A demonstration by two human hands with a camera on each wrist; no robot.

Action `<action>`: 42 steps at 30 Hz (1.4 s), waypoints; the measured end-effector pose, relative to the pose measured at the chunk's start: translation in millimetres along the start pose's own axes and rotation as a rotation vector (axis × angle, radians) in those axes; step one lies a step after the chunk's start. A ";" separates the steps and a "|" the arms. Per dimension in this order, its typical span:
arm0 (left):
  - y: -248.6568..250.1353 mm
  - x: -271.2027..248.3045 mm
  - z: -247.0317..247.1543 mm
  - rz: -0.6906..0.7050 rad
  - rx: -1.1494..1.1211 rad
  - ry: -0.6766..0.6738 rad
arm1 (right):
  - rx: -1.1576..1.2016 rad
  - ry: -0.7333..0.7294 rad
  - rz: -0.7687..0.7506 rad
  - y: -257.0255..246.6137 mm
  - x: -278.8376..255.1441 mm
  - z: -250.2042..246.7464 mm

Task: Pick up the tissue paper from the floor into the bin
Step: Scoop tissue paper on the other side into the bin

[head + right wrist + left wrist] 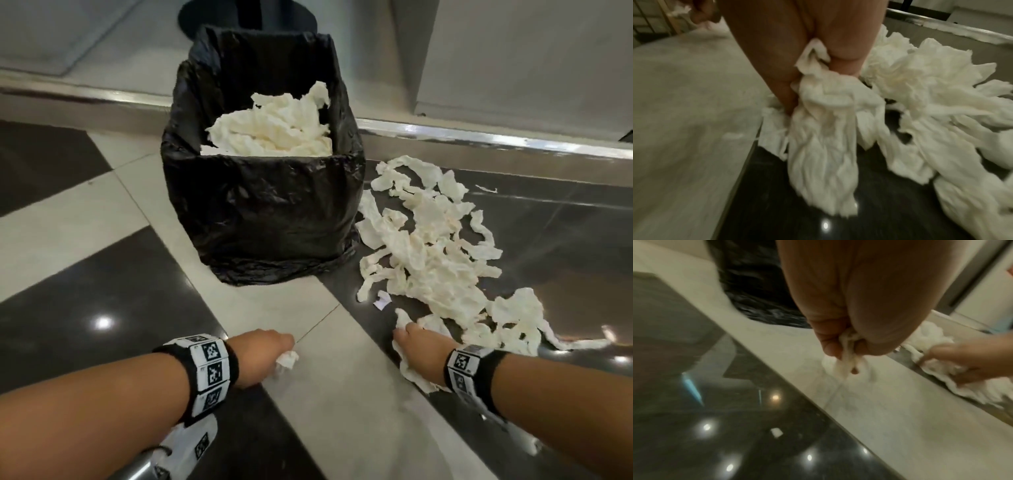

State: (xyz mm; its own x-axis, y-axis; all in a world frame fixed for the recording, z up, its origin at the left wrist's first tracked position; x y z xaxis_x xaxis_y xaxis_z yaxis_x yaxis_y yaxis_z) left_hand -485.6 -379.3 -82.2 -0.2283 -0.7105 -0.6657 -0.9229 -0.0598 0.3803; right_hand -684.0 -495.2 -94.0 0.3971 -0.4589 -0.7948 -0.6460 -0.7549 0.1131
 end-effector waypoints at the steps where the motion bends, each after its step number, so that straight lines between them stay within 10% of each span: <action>1: -7.3 -6.2 -6.6 -0.026 -0.028 0.028 | -0.006 0.022 -0.034 -5.4 1.3 -10.2; 9: -61.5 -46.3 -40.3 -0.192 -0.054 0.103 | 0.164 0.430 -0.059 1.3 36.7 -124.7; 16: -63.6 -69.1 -41.3 -0.214 0.002 0.094 | -0.224 0.170 -0.123 -25.3 70.5 -77.5; 20: -64.2 -69.3 -37.9 -0.223 0.013 0.060 | 0.067 0.191 -0.090 -13.4 59.2 -93.2; 26: -69.8 -62.3 -43.4 -0.257 0.071 0.019 | 0.917 0.652 -0.007 51.9 -18.9 -208.1; 32: -86.5 -63.1 -60.6 -0.293 0.060 0.078 | 1.524 1.209 -0.609 60.4 -189.9 -370.6; 36: -91.1 -66.1 -68.4 -0.303 0.036 0.095 | 1.219 1.599 -0.550 31.9 -228.0 -436.1; 42: -47.9 -67.6 -121.8 -0.203 -0.075 0.161 | 0.625 0.942 -0.322 -45.3 -101.2 -438.1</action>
State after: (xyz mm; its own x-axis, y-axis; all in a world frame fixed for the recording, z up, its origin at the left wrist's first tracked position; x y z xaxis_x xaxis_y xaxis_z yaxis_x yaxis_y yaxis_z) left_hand -388.2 -413.8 22.7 0.0174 -0.7805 -0.6249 -0.9178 -0.2604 0.2998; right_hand -409.4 -619.9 242.5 0.7568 -0.6516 0.0515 -0.5309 -0.6588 -0.5330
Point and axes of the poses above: each hand's wrist, its own x-axis towards the middle knuckle, its own z-axis out of the palm, y = z × x, the point moved 10 cm from there along x, towards the middle knuckle, and after that the axes turned 3 degrees about -y, right-handed, at the moved point
